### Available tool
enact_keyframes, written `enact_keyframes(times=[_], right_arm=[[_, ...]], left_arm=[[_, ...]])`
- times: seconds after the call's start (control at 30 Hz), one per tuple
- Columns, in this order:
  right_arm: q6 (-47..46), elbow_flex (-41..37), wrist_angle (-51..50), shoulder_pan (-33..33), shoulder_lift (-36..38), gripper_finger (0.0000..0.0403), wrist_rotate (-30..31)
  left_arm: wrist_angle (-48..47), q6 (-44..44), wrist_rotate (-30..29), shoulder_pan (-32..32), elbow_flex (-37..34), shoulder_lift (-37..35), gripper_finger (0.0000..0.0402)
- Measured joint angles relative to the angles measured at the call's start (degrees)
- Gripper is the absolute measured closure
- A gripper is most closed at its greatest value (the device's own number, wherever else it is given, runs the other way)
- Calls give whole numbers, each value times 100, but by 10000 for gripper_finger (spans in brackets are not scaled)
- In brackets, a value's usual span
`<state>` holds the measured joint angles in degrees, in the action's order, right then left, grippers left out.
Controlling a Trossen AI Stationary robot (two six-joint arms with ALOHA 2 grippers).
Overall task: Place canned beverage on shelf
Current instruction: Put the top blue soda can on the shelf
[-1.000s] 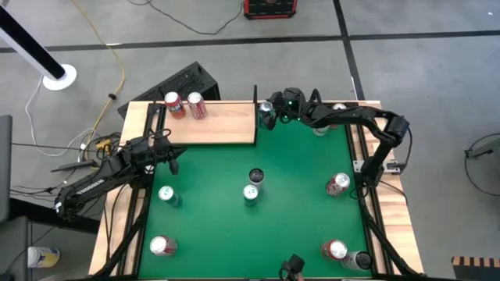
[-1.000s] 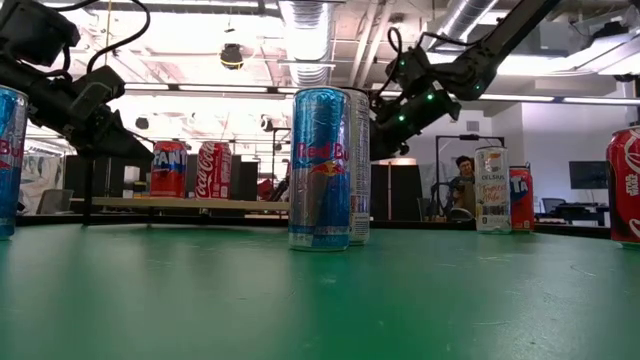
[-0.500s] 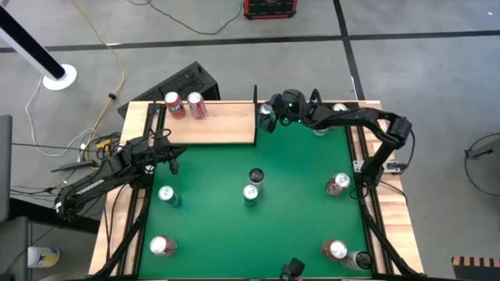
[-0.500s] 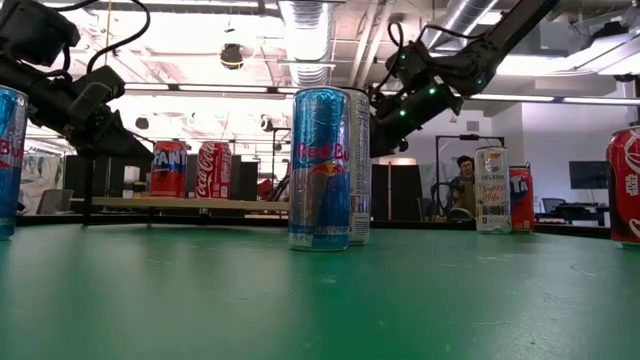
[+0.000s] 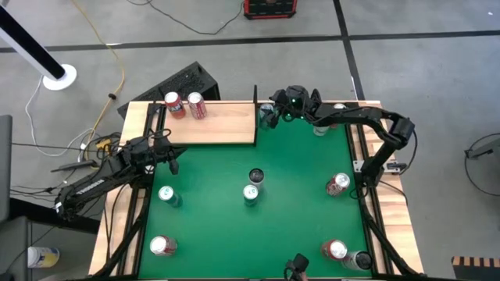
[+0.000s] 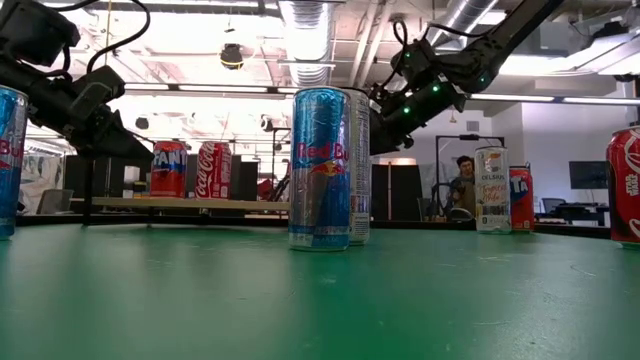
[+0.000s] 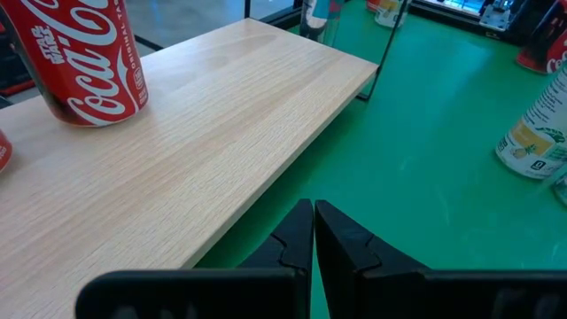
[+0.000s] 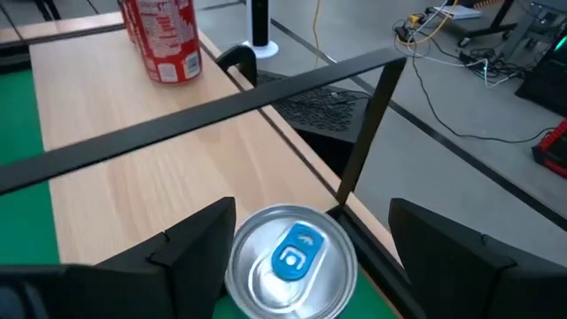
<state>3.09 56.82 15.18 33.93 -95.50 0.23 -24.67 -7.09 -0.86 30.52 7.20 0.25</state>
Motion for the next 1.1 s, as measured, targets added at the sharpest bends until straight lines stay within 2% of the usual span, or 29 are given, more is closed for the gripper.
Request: enact_keyframes(times=[0.33, 0.7, 0.8, 0.97, 1.1], right_arm=[[-22, 4, 16, -48, -321, 81, -22], [-104, 6, 16, -67, -330, 82, -24], [-135, 6, -23, -39, -330, 92, -24], [-157, 6, -27, -39, -330, 134, -13], [-201, 9, -53, -39, -302, 138, -17]], left_arm=[[0, 0, 0, -1, 0, 0, 402], [0, 0, 0, -1, 0, 0, 402], [0, 0, 0, -2, 0, 0, 402], [0, 0, 0, 0, 0, 0, 402], [0, 0, 0, -1, 0, 0, 402]])
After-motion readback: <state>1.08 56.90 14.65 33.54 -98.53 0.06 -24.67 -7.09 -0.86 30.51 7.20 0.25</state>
